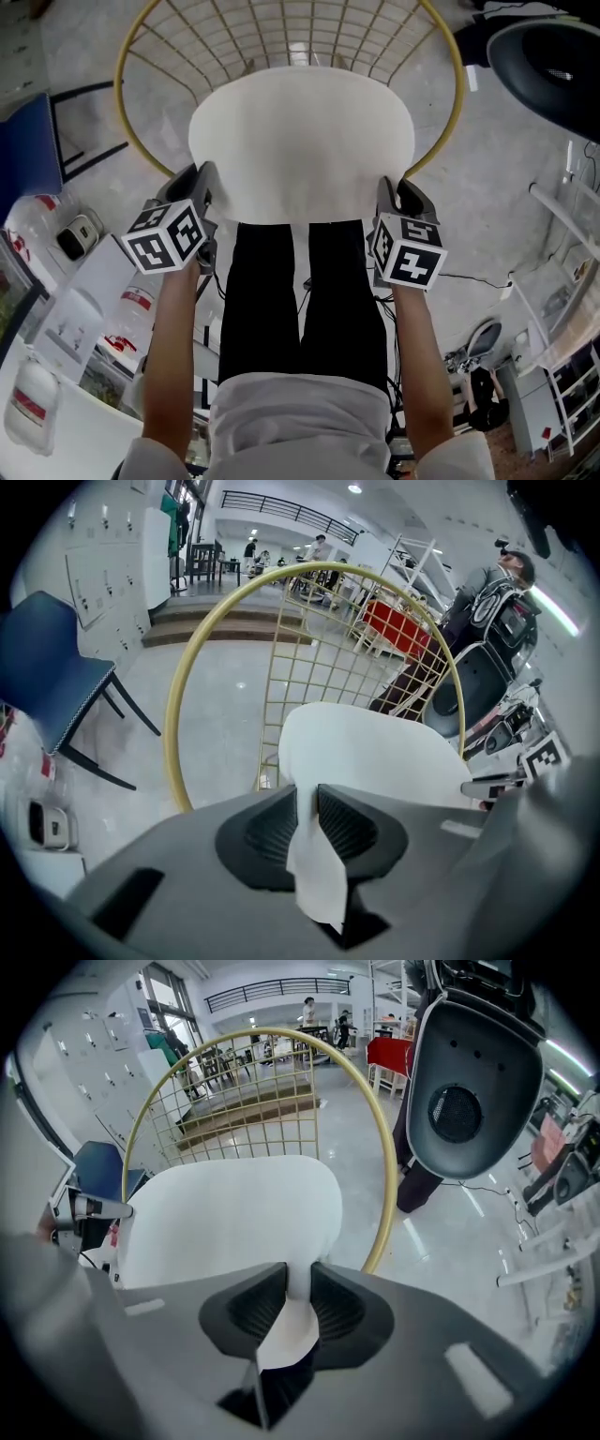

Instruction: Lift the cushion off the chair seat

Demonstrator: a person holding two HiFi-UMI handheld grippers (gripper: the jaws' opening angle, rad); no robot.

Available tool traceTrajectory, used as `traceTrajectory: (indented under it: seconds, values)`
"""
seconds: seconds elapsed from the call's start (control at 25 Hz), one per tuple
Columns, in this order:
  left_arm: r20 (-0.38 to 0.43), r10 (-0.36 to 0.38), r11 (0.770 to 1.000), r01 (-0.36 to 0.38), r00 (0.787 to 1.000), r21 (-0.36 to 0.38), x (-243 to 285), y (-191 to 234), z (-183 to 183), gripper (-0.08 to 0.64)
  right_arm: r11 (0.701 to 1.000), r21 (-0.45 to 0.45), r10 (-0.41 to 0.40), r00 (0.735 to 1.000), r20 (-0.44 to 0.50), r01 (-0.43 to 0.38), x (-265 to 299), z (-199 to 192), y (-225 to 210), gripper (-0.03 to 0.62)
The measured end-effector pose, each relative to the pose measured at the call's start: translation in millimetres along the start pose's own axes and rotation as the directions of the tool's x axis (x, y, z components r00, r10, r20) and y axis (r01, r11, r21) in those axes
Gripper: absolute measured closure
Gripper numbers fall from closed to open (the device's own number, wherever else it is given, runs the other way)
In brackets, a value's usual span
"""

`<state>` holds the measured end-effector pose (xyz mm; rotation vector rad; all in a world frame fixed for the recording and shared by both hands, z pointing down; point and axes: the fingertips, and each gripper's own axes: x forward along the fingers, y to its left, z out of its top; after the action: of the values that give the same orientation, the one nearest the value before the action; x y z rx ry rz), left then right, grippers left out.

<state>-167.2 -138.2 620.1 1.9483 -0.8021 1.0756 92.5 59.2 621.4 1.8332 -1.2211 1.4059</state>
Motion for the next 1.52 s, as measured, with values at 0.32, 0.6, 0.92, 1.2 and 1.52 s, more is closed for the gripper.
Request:
traceTrajectory:
  seconds: [0.32,0.6,0.92,1.2,1.52]
  values:
    - [0.015,-0.001,1.000,0.002,1.000,-0.015,-28,-4,4,0.492,1.000,-0.007,0.003,1.000,0.018,-0.003,-28,9,8,0.506]
    - [0.031,-0.002,1.000,0.002,1.000,-0.021,-54,-11,11,0.492,1.000,-0.011,0.010,0.999,0.032,-0.010,-54,15,13,0.508]
    - [0.044,0.001,1.000,0.000,0.999,-0.031,-81,-12,16,0.492,1.000,-0.010,0.020,0.999,0.045,-0.019,-80,22,22,0.509]
    - [0.059,-0.006,0.999,0.008,0.998,-0.040,-100,-13,24,0.492,1.000,-0.010,0.024,0.998,0.066,-0.023,-101,35,29,0.511]
    - [0.082,-0.010,0.999,0.015,0.997,-0.049,-125,-24,31,0.494,0.999,-0.014,0.043,0.997,0.069,-0.042,-119,43,29,0.512]
